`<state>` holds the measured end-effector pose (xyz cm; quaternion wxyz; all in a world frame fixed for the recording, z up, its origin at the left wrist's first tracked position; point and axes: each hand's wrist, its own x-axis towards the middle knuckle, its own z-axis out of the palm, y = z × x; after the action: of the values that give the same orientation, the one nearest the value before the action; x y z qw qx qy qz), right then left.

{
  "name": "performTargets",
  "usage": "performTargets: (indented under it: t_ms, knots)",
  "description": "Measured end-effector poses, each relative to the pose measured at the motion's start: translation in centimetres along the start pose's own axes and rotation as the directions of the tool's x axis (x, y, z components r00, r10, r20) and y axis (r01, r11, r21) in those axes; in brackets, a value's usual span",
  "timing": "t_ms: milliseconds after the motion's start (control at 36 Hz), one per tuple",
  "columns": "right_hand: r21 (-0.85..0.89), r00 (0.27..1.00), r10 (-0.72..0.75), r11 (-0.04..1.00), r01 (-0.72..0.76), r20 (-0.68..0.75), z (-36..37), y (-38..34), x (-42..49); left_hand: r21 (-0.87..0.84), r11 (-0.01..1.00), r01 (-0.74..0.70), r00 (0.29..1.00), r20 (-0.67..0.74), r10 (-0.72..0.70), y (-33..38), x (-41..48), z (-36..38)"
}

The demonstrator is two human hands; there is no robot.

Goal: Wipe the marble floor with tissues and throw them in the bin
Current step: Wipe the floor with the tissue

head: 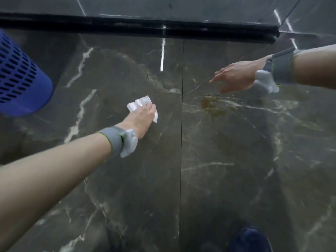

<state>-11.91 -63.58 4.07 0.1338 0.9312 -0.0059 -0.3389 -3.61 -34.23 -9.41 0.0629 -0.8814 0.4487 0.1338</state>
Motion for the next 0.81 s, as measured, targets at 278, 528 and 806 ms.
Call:
performTargets:
  t_ms: [278,528,806]
  knots:
    - [0.074,0.998,0.061,0.995,-0.062,0.020,3.0,-2.4,2.0,-0.269,0.962,0.039,0.992,-0.105,-0.070,-0.8,-5.4,5.9]
    - [0.154,0.998,0.057,0.987,-0.055,-0.006,3.8,-1.7,3.4,-0.350,0.935,0.053,0.979,-0.167,-0.117,0.0,-5.2,6.9]
    - [0.113,0.996,-0.084,0.990,0.089,-0.042,2.0,-5.4,8.1,-0.363,0.931,0.038,0.972,-0.203,-0.118,0.1,-5.3,7.5]
